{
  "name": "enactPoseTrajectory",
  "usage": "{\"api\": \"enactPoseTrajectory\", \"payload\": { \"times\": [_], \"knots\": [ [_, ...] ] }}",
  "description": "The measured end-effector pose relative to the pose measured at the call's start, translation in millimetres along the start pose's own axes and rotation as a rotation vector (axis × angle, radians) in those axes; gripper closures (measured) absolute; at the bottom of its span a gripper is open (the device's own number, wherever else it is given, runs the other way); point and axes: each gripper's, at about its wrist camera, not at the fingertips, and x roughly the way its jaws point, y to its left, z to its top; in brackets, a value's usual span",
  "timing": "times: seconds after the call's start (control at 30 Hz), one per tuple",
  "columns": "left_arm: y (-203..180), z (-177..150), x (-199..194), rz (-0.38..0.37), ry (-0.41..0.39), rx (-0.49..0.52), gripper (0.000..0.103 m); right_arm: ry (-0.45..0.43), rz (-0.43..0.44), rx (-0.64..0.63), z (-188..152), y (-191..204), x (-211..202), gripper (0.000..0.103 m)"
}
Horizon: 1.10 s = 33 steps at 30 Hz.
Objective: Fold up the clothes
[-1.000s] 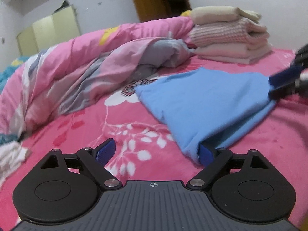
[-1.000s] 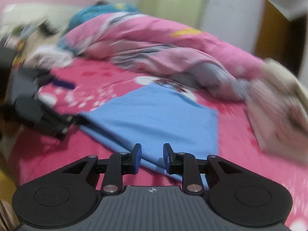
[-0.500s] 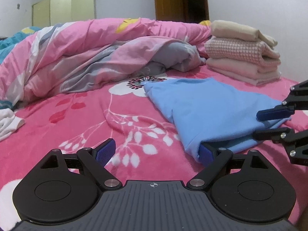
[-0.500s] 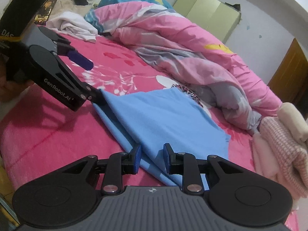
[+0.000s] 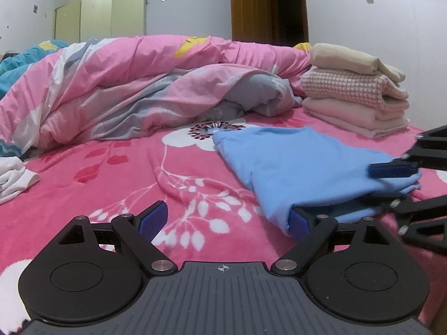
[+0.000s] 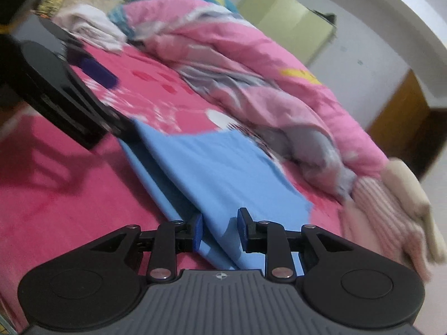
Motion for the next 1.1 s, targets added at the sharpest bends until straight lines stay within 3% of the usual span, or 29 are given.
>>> {"api": "enactPoseTrajectory", "payload": {
  "times": [0.3,0.37,0.47,0.57,0.8,1.1],
  "knots": [
    [1.4,-3.5,-1.1,0.005,0.004,-0.002,0.014,0.107,-0.141,0.149,-26.4,-43.7,-11.3,0.084],
    [0.9,-4.1,-0.7,0.005,0.007,0.001,0.014,0.13,-0.145,0.169,-30.8,-48.6,-9.1,0.091],
    [0.7,-4.2,-1.1,0.007,0.007,0.006,0.014,0.126,-0.146,0.152,-29.5,-48.6,-9.6,0.099],
    [0.7,-4.7,-2.2,0.006,0.004,0.015,0.014,0.123,-0.168,0.062,-27.3,-41.4,-15.1,0.101],
    [-0.6,-8.1,-2.7,-0.002,0.019,0.026,0.014,0.177,-0.106,-0.015,-39.4,-32.7,-10.3,0.102],
    [1.2,-15.2,-11.5,-0.046,0.076,0.059,0.013,0.194,-0.094,0.063,-49.7,-44.4,-20.1,0.1]
  ]
}}
